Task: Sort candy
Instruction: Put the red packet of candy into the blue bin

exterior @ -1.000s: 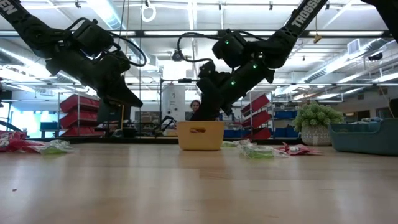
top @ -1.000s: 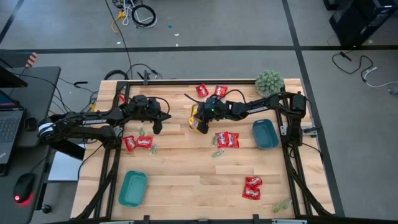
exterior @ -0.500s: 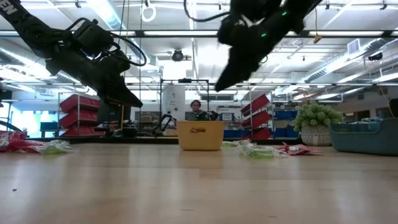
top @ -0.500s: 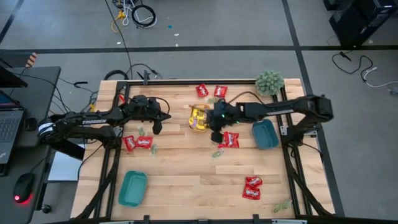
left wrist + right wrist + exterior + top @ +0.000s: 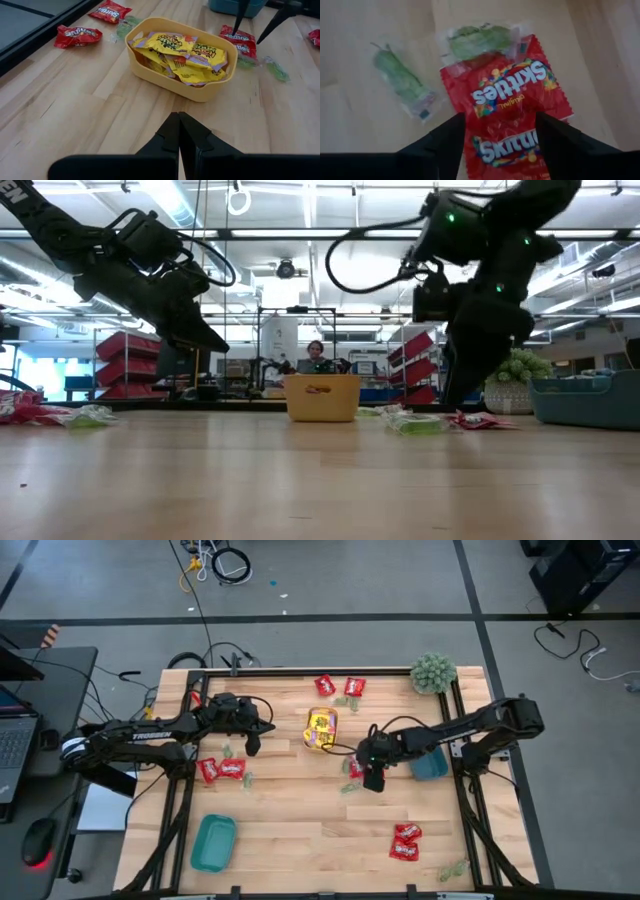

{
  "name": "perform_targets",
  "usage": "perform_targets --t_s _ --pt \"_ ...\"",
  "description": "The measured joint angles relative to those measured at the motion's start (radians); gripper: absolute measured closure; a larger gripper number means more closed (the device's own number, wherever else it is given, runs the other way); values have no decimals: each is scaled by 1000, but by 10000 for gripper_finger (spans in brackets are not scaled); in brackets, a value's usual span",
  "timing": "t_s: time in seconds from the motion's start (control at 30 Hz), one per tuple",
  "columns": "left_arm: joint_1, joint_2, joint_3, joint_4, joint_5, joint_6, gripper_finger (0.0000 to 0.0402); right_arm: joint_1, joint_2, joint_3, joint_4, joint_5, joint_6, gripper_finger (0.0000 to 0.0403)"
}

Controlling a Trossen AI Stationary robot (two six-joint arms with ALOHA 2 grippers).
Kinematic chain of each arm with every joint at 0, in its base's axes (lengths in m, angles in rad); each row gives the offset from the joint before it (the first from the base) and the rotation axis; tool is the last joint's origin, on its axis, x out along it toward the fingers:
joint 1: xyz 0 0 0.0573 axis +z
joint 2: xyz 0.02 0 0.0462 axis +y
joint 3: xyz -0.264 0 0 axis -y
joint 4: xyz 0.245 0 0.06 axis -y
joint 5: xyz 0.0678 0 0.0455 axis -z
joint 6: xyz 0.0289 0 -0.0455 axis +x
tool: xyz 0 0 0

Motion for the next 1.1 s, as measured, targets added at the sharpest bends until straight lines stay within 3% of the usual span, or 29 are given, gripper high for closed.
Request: perform_targets --t_s 0.1,0.2,0.5,0.67,0.8,1.1 --pt "0 0 0 0 0 0 396 -5 1 -36 51 13 -1 176" --pt "0 0 0 0 0 0 396 -6 1 -58 65 28 0 201" --pt "0 0 -2 0 -1 0 396 -6 1 -74 99 27 -14 385" --pt "0 0 -2 5 -2 0 396 -4 -2 -6 53 24 -26 384" --pt "0 0 -3 1 -2 0 396 7 -26 80 -128 30 34 400" --pt "0 0 -3 -1 -3 2 396 60 -115 250 -777 198 424 401"
